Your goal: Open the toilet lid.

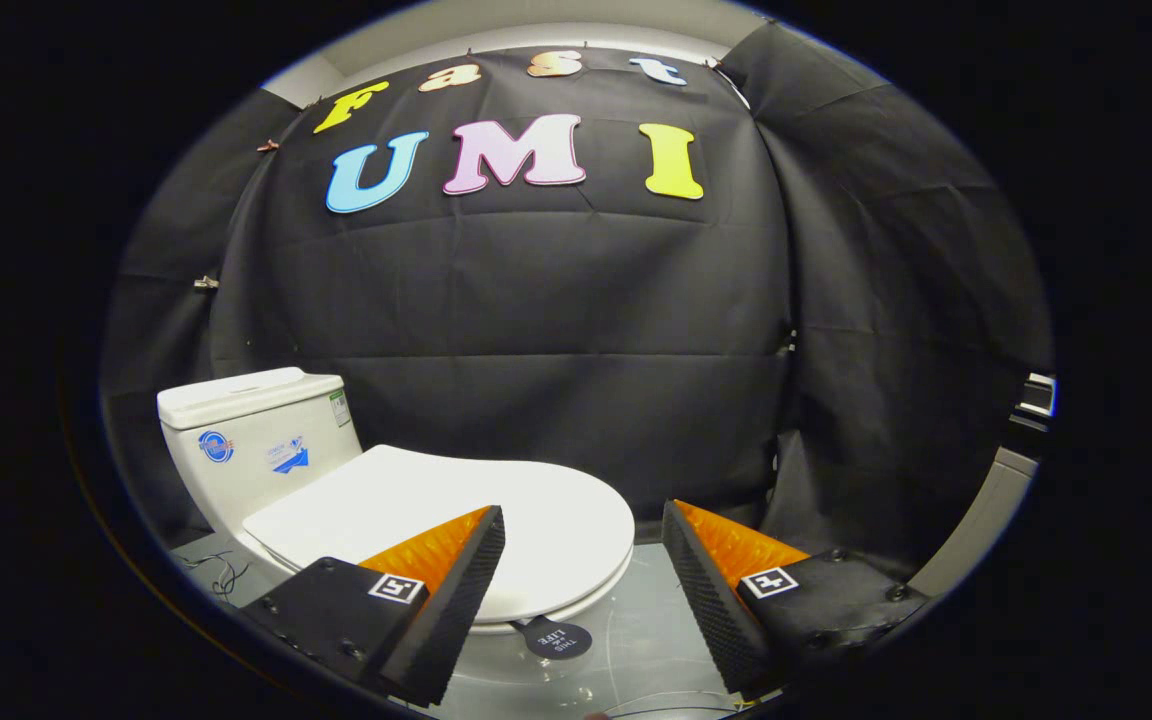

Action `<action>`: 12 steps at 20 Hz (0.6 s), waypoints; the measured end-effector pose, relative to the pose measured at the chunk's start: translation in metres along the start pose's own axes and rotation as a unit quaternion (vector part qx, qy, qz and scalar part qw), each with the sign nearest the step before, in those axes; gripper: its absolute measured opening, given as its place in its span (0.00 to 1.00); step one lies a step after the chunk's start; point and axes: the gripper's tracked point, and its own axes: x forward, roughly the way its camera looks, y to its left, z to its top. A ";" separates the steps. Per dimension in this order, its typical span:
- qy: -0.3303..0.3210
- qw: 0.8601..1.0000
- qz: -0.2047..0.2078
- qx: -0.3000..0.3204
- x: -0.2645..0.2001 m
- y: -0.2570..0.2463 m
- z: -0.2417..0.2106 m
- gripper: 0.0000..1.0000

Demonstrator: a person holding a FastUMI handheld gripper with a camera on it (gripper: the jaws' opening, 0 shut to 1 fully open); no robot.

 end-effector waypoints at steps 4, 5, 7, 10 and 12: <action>0.004 1.000 -0.002 0.003 0.002 -0.002 -0.002 0.99; 0.004 1.000 -0.001 0.002 0.002 -0.002 -0.002 0.99; 0.008 1.000 -0.002 0.002 0.003 -0.003 -0.005 0.99; 0.018 1.000 -0.002 0.013 0.003 -0.005 -0.009 0.99; 0.024 0.999 -0.005 0.023 0.003 -0.008 -0.013 0.99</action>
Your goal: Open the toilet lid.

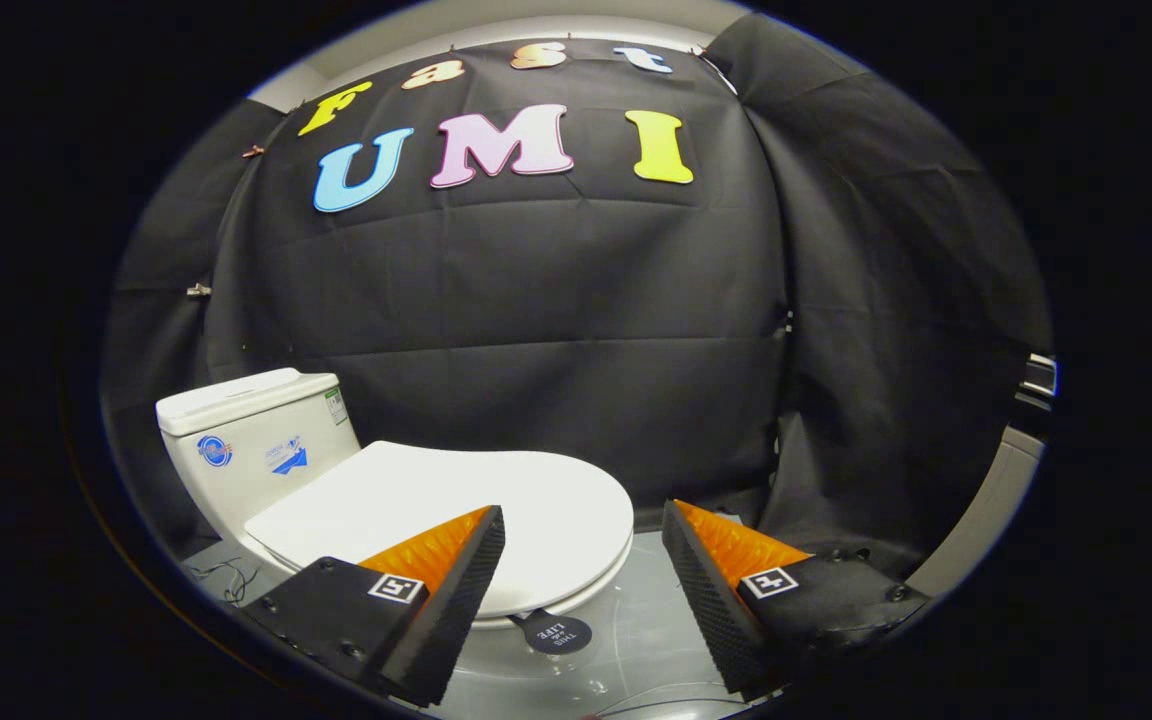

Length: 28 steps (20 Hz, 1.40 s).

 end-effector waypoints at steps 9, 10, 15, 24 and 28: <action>0.052 0.998 -0.011 0.018 0.005 -0.014 -0.030 0.99; 0.062 0.998 -0.010 0.027 0.005 -0.014 -0.036 0.99; 0.105 0.990 -0.020 0.089 0.007 -0.025 -0.060 0.98; 0.178 0.960 -0.018 0.214 0.006 -0.025 -0.108 0.99; 0.205 0.910 0.004 0.361 0.007 -0.006 -0.115 0.99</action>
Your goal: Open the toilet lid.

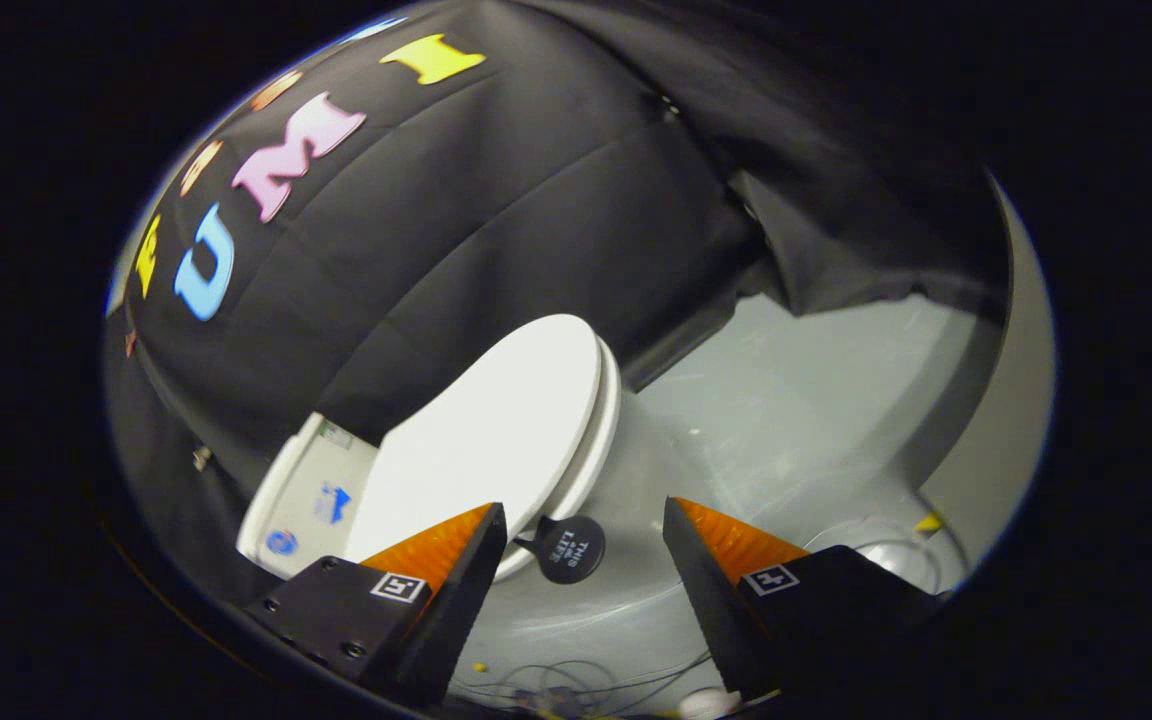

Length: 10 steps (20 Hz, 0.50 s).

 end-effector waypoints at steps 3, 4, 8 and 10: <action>0.018 0.996 0.013 0.089 0.005 -0.003 -0.004 0.99; 0.027 0.992 0.020 0.122 0.006 -0.004 -0.008 0.98; 0.044 0.970 0.049 0.236 0.010 -0.004 -0.011 0.96; 0.044 0.967 0.056 0.246 0.013 -0.004 -0.016 0.95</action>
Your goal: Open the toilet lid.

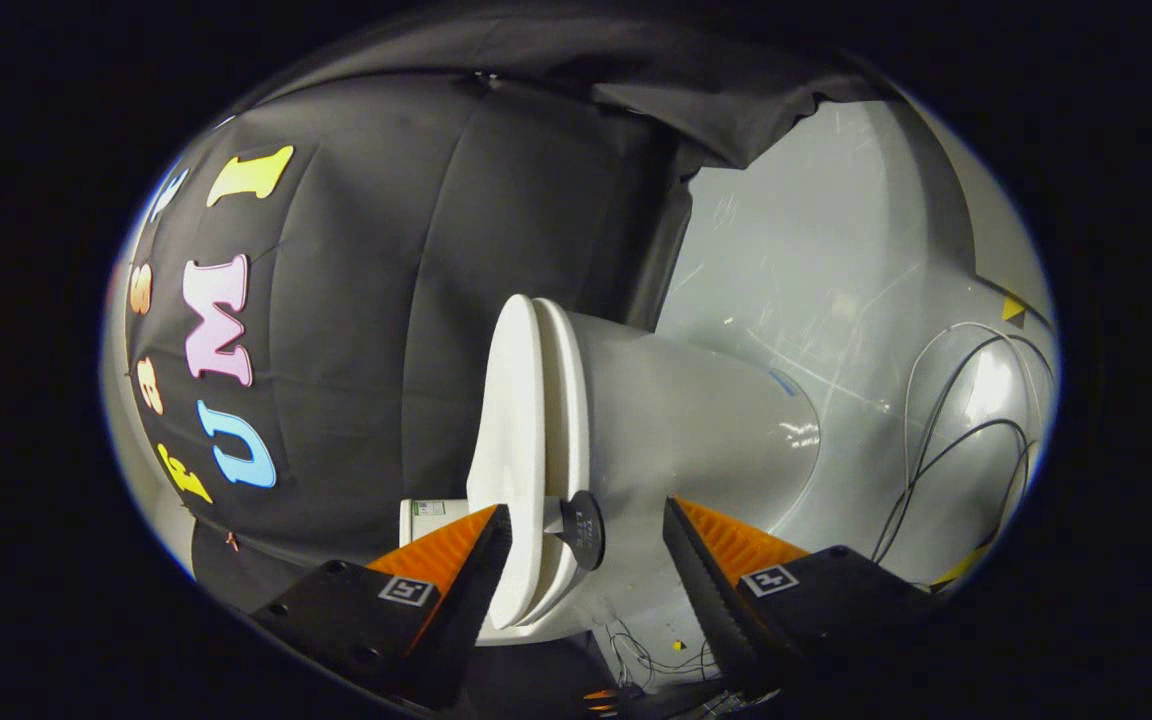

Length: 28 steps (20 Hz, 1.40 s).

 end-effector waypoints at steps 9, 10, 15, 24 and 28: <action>-0.001 1.000 0.010 -0.004 0.004 0.001 0.003 0.49; 0.006 1.000 0.015 0.001 0.002 0.003 0.003 0.41; 0.029 0.999 0.026 0.016 -0.005 0.007 -0.003 0.41; 0.023 0.999 0.027 0.020 -0.001 0.001 0.007 0.13; 0.031 0.999 0.035 0.012 0.001 0.003 0.001 0.13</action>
